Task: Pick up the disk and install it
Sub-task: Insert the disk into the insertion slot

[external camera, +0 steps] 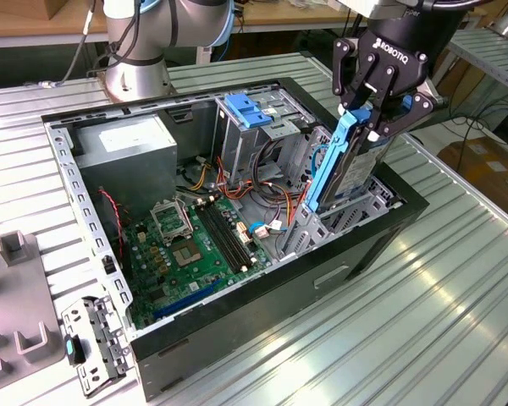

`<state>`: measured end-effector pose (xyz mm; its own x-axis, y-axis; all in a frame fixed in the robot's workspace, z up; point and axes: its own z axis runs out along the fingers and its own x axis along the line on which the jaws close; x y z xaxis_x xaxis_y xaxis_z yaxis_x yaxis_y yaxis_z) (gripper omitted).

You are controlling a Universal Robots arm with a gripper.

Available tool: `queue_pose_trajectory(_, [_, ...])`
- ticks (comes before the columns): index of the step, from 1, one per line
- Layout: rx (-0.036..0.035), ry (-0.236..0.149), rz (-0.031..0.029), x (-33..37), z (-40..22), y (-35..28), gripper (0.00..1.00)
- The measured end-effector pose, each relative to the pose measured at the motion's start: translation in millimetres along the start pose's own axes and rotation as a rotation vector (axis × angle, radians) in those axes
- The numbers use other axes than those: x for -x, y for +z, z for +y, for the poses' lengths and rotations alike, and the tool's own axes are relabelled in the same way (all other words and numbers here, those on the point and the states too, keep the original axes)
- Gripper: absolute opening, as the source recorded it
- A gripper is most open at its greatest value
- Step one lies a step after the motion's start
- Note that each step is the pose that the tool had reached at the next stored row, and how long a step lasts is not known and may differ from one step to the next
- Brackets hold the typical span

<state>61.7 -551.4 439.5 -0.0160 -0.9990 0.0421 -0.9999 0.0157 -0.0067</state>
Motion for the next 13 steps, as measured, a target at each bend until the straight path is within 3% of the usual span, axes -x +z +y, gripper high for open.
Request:
queue_pose_trajectory(11, [0.0000,0.000,0.0000,0.6,0.0,14.3,0.37])
queue_pose_trajectory(13, [0.0000,0.000,0.0002,0.5,0.0,14.4,0.37])
